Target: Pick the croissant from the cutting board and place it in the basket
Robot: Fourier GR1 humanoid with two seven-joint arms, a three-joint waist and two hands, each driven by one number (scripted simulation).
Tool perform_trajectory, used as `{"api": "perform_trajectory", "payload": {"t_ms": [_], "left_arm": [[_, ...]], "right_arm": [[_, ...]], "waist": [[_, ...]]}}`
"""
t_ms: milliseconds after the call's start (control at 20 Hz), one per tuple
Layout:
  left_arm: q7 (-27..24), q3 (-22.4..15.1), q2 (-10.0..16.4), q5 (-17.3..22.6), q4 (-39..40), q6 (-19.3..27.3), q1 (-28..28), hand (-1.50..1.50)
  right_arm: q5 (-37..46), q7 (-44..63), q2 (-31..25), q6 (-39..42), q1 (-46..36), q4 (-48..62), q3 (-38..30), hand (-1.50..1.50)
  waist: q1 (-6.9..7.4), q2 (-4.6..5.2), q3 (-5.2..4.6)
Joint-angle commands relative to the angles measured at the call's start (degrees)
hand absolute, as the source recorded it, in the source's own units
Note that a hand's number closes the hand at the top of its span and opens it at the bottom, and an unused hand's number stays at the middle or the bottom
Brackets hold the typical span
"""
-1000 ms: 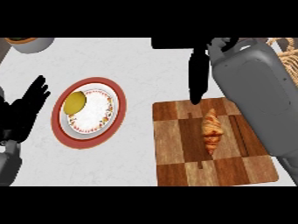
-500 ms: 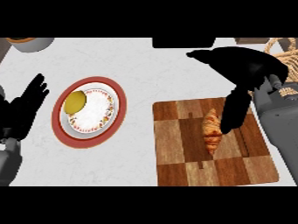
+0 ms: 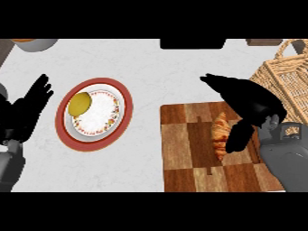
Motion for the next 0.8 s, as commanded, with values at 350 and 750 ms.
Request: {"api": "perform_trajectory", "payload": {"t_ms": [350,750], "left_arm": [[2.3,-0.5,-3.1,-4.1,-3.3,1.4,0.4,0.00],[0.0,2.9,-4.2,-5.6,2.5,-1.1,-2.3,0.00]], "right_arm": [[11.4,-16.8,0.9,-12.2,2.2,20.1,-0.2,-1.50],[15.4,-12.6,3.4,-6.3,5.8,15.4,1.4,-1.50]], "waist": [[0.44,0.05,-0.02],[-0.22,-0.06,-0.06]]}}
